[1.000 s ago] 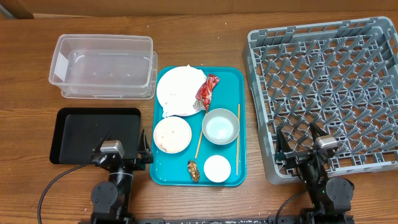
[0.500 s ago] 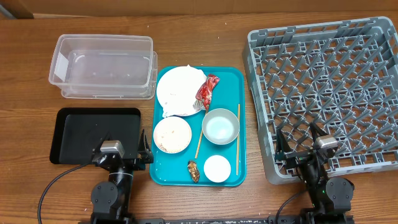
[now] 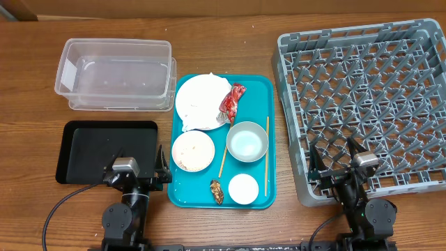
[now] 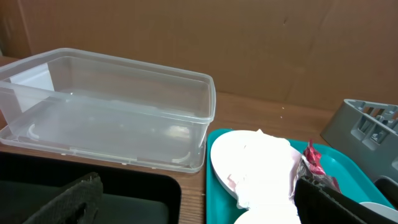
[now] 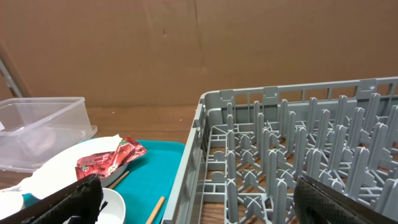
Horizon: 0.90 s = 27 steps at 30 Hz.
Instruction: Sort waste into correct bins and load items into the dishwasher
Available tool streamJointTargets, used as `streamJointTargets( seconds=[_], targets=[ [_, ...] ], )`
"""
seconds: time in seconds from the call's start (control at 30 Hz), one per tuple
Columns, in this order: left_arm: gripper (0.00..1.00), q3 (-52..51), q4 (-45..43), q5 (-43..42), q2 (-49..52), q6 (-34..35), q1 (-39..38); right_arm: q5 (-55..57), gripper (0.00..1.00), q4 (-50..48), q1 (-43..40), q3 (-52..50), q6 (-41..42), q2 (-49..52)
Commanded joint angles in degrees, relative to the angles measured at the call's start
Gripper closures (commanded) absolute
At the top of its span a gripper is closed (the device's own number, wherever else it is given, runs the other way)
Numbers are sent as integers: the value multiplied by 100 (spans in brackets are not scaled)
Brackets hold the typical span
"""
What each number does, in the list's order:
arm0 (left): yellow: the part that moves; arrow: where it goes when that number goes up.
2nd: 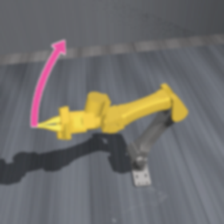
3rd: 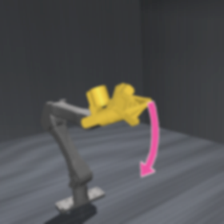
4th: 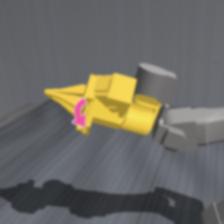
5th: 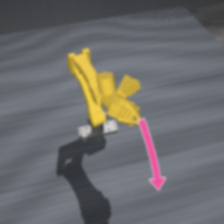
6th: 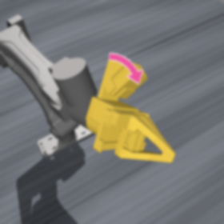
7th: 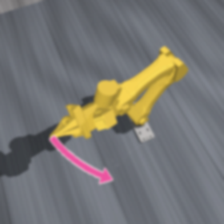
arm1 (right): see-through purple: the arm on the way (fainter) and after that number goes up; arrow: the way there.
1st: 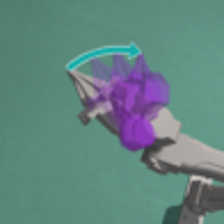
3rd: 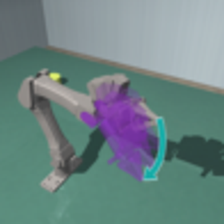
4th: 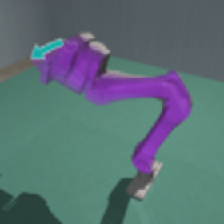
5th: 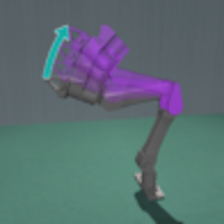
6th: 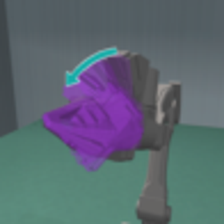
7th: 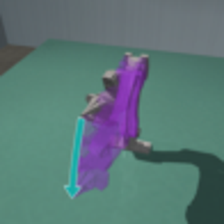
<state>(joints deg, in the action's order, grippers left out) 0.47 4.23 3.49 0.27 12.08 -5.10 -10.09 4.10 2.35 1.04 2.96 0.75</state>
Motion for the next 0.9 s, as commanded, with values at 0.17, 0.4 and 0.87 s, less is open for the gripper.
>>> streamJointTargets(
  seconds=[0.17, 0.4, 0.87],
  targets=[
    [0, -20, -20, -9, 0, 17, 37, 26, 0, -31, 26, -57, 232, -46],
    [0, 0, -105, 35, 0, 109, 37, 214, 0, 186, 20, 138, 824, -31],
    [0, 1832, 1504, -308, 1399, 9, 37, 407, 0, 2378, 20, 2616, 822, 1449]
  ],
)
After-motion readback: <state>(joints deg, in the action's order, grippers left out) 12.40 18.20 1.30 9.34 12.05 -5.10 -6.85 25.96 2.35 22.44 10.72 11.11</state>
